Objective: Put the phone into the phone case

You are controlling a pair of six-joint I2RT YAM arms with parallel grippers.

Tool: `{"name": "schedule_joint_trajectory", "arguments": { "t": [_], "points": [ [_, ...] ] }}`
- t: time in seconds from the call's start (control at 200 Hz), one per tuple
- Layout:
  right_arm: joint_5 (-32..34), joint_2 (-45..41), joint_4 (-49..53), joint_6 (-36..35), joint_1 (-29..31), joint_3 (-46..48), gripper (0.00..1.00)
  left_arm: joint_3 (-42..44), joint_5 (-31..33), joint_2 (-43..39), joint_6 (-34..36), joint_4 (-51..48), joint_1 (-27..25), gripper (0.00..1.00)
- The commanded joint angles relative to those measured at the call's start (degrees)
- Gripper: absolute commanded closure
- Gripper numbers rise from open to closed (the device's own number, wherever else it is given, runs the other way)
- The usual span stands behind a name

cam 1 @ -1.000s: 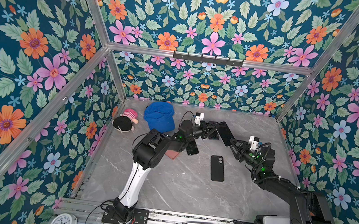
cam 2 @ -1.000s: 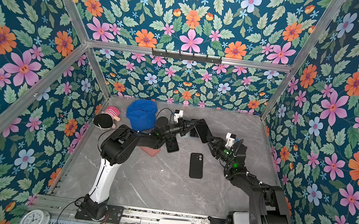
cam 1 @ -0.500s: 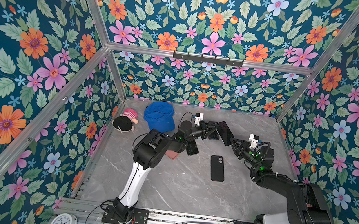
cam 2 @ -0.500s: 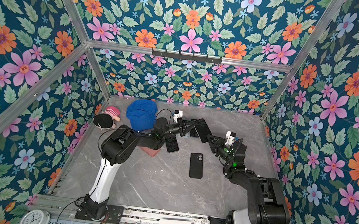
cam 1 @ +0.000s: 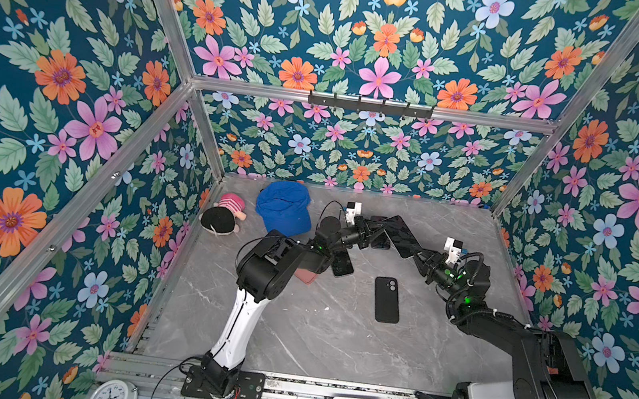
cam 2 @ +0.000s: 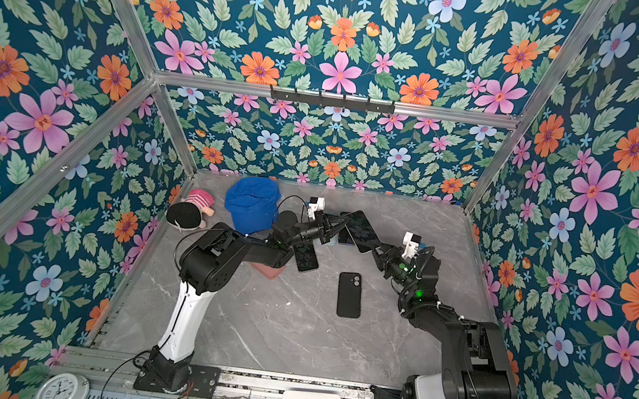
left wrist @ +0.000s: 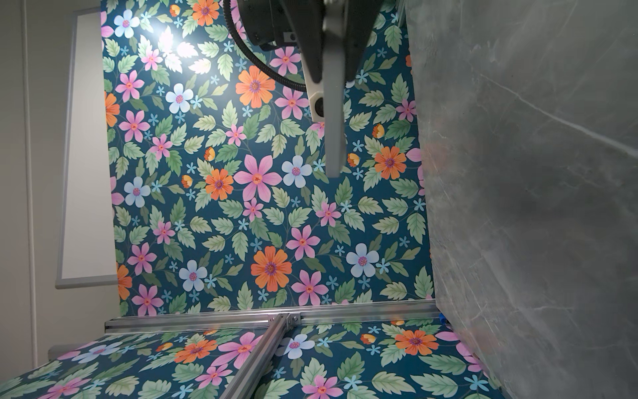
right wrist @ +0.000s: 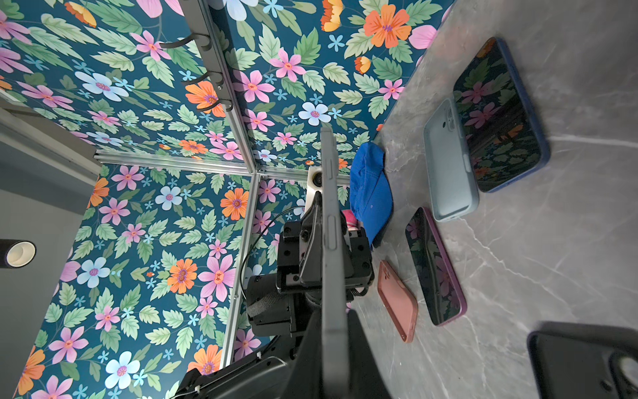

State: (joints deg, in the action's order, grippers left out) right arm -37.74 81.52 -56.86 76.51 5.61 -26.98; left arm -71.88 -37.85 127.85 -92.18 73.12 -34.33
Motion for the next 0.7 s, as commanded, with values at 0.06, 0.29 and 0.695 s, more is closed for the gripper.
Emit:
{"name": "schedule_joint_trajectory", "arguments": {
  "t": [0.06, 0.29, 0.695],
  "points": [
    [0.0, -1.4, 0.9, 0.8, -0.1, -0.6, 0.93, 1.9, -1.0, -2.2, 5.9, -0.9, 0.0, 0.69],
    [-1.1, -5.8, 11.2, -3.1, -2.2, -0.8, 0.97, 5.9, -3.6, -6.2, 18.0, -12.0, 0.6, 0.48],
    [-1.9, -20.2, 38.3, -15.9, -7.6, -0.4, 1.00, -7.6, 2.5, -9.8, 66.5, -72.8, -1.6, 0.40]
  ]
}}
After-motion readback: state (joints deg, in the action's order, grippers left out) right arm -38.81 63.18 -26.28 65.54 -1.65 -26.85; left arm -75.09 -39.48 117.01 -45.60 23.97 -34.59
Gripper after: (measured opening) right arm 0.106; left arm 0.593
